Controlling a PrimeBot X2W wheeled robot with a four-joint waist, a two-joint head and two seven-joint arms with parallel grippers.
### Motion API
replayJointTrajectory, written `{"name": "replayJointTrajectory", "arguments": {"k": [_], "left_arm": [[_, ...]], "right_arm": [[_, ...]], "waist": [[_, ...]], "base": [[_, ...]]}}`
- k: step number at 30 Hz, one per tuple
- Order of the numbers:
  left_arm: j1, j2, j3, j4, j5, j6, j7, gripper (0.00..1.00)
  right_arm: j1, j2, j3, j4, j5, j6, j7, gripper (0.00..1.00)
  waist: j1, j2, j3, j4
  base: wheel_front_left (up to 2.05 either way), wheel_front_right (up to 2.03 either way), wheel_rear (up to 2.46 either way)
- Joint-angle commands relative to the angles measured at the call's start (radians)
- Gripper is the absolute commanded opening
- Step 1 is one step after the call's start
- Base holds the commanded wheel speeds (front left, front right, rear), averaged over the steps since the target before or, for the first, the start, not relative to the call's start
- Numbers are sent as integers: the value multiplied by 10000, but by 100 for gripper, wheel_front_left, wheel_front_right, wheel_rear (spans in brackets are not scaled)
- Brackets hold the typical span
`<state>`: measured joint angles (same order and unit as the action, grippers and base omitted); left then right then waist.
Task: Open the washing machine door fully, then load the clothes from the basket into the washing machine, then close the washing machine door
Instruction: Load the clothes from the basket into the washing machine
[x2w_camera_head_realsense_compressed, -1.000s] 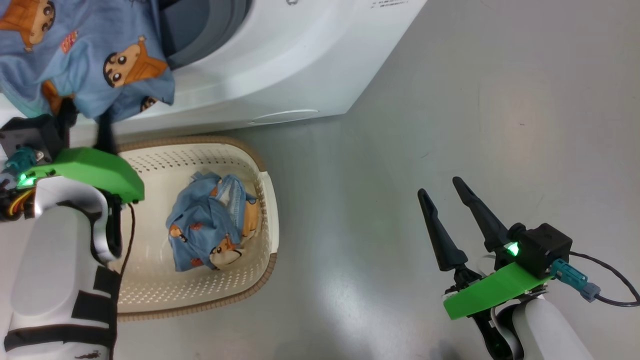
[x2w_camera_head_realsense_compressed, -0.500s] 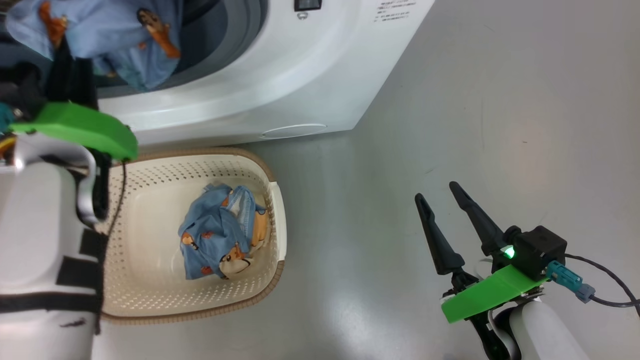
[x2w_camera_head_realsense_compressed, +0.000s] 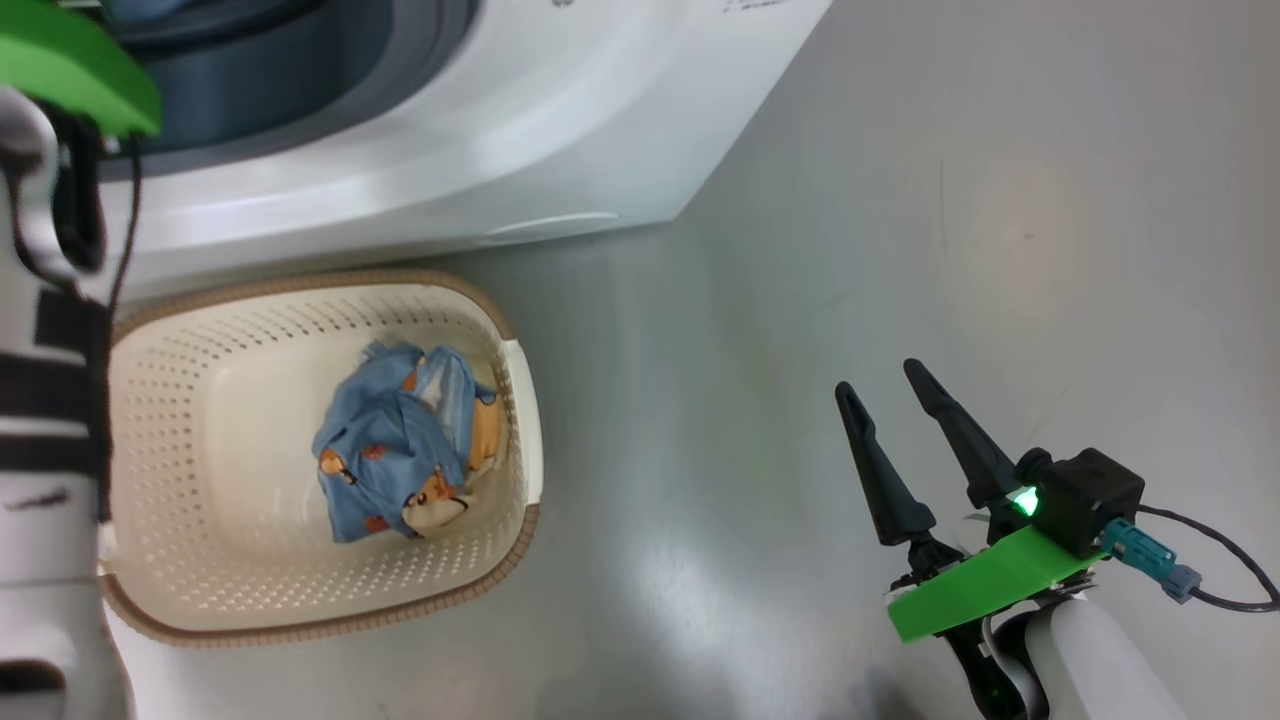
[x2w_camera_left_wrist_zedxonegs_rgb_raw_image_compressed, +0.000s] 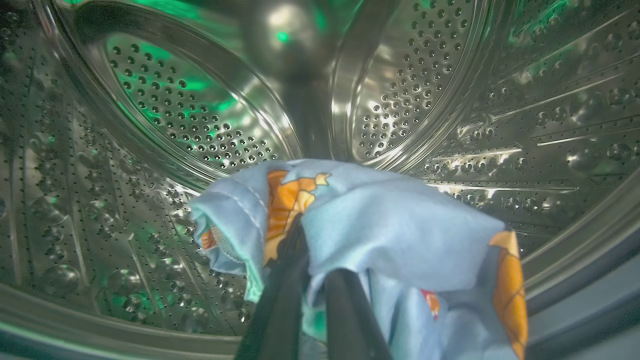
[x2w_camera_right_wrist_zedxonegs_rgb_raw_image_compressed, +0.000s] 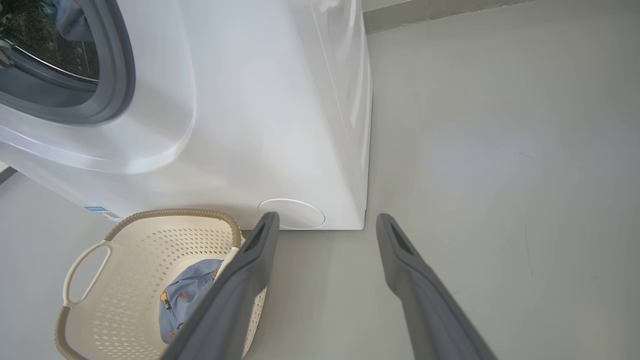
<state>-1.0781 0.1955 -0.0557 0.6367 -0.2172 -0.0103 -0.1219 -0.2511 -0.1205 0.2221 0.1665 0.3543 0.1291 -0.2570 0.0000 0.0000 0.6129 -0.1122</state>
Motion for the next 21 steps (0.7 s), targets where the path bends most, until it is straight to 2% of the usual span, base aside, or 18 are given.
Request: {"name": "replayJointTrajectory", "arguments": {"k": [1, 11, 21], "left_arm": [[-476, 511, 147, -46, 7, -18, -7, 0], [-1984, 589, -119, 990, 16, -244, -125, 0], [-3128, 722, -330, 1473, 237, -421, -1291, 0]], "right_arm": [[20, -3, 202, -241, 36, 16, -48, 100], [-127, -1, 108, -406, 3, 16, -48, 100], [-207, -101, 132, -526, -42, 16, -48, 100]], "waist": [[0, 0, 409, -100], [0, 0, 1388, -69], [0, 0, 1916, 5]], "base": [[0, 0, 0], [0, 0, 0], [0, 0, 0]]}}
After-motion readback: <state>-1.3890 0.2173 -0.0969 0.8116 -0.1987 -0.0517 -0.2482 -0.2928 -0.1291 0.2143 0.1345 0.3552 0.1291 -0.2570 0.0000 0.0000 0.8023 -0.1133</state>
